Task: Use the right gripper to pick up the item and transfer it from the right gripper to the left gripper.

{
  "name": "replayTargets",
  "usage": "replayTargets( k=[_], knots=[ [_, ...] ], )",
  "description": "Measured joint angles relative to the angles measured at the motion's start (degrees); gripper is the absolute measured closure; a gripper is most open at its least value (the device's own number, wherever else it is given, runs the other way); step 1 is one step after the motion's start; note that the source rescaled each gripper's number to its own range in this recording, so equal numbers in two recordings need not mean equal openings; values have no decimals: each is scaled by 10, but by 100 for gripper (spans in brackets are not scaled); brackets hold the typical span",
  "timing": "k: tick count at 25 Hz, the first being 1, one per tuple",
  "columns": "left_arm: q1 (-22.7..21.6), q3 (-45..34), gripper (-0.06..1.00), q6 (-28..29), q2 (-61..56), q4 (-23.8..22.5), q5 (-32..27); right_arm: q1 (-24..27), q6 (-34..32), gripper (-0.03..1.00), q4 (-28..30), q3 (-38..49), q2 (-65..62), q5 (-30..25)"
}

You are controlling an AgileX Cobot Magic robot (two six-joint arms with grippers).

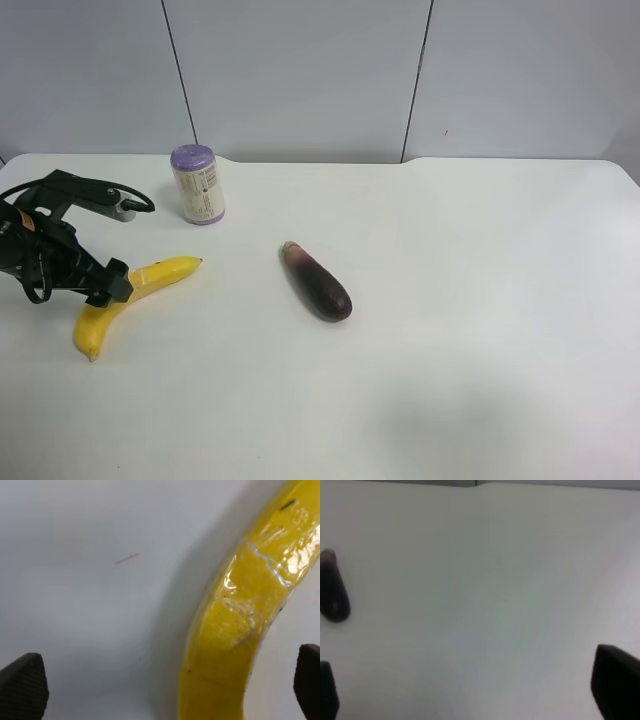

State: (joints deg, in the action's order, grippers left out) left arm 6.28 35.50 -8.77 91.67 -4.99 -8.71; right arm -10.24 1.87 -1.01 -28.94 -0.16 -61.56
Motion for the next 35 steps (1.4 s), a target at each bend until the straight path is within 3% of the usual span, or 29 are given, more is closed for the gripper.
replayTargets(
  k=[3,6,15,16,18,22,31,35],
  knots=[
    [0,6,-5,0,-39,1,-34,0,0,-3,0,0,0,0],
    [0,26,-5,6,-90,1,-109,0,0,-3,0,0,0,0],
    [0,157,-5,59,-239,1,-453,0,0,-3,0,0,0,0],
    [0,157,-5,59,-239,1,-453,0,0,-3,0,0,0,0],
    [0,176,-5,69,-288,1,-536,0,0,-3,0,0,0,0],
    [0,176,-5,69,-358,2,-595,0,0,-3,0,0,0,0],
    [0,173,-6,69,-511,5,-606,0,0,-3,0,0,0,0],
    [0,137,-6,69,-578,27,-608,0,0,-3,0,0,0,0]
  ],
)
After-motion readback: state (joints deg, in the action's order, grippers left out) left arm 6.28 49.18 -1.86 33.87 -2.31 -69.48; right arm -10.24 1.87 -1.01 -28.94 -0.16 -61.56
